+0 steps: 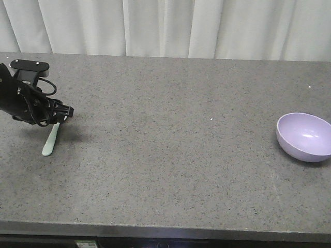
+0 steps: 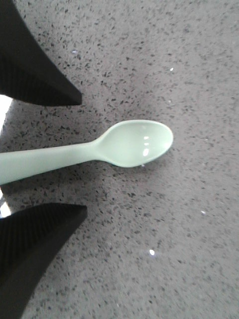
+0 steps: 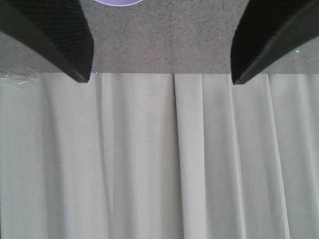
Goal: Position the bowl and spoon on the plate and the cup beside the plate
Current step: 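Open the left gripper and lower it over the pale green spoon handle, then close the left gripper on the spoon handle and lift it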
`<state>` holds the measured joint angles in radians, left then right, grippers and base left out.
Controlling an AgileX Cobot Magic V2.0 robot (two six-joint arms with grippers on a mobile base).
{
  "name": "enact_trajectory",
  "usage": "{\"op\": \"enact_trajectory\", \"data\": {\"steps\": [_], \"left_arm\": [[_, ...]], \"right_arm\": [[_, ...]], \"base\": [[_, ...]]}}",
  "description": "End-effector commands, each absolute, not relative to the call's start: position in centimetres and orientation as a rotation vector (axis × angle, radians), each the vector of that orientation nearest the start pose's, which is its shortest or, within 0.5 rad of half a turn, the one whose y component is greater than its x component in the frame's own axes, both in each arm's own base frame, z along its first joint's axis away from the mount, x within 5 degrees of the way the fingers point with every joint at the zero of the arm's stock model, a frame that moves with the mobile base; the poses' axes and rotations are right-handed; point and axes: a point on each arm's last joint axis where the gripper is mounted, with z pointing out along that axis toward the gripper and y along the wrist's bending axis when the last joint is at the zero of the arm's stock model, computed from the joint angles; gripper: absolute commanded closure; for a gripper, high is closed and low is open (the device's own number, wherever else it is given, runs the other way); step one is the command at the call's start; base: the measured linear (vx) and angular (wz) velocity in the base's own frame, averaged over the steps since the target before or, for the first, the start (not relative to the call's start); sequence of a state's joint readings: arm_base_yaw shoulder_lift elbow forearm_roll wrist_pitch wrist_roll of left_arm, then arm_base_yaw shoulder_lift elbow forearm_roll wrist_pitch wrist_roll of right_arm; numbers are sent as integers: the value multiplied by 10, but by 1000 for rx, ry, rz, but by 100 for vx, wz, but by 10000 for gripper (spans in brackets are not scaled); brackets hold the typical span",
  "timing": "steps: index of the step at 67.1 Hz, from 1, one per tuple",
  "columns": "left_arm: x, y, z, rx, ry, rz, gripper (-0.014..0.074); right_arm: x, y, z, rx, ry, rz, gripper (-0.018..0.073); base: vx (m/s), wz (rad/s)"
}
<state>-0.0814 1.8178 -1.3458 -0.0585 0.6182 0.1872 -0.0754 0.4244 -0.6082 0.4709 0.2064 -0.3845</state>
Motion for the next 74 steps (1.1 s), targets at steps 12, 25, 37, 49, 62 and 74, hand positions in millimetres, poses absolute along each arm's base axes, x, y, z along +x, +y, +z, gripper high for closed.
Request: {"op": "enact_trajectory", "data": {"steps": [12, 25, 37, 49, 62, 74], "left_arm": [[404, -37, 247, 256, 2475, -27, 178], [409, -38, 225, 259, 2543, -36, 178], [409, -38, 202, 276, 2642, -35, 191], [407, -38, 182, 289, 2746, -41, 262], [402, -38, 176, 298, 2817, -47, 489], [399, -38, 175, 309, 2855, -50, 605]], "right_arm": [[84, -1, 385, 54, 1413, 45, -1], [84, -1, 385, 55, 1413, 46, -1], [84, 0, 385, 57, 1413, 49, -1], [84, -1, 385, 58, 1411, 49, -1], [84, -1, 385, 58, 1411, 49, -1], [84, -1, 385, 58, 1411, 49, -1]], "base": [[0, 0], [0, 0], [0, 0], [0, 0], [0, 0], [0, 0]]}}
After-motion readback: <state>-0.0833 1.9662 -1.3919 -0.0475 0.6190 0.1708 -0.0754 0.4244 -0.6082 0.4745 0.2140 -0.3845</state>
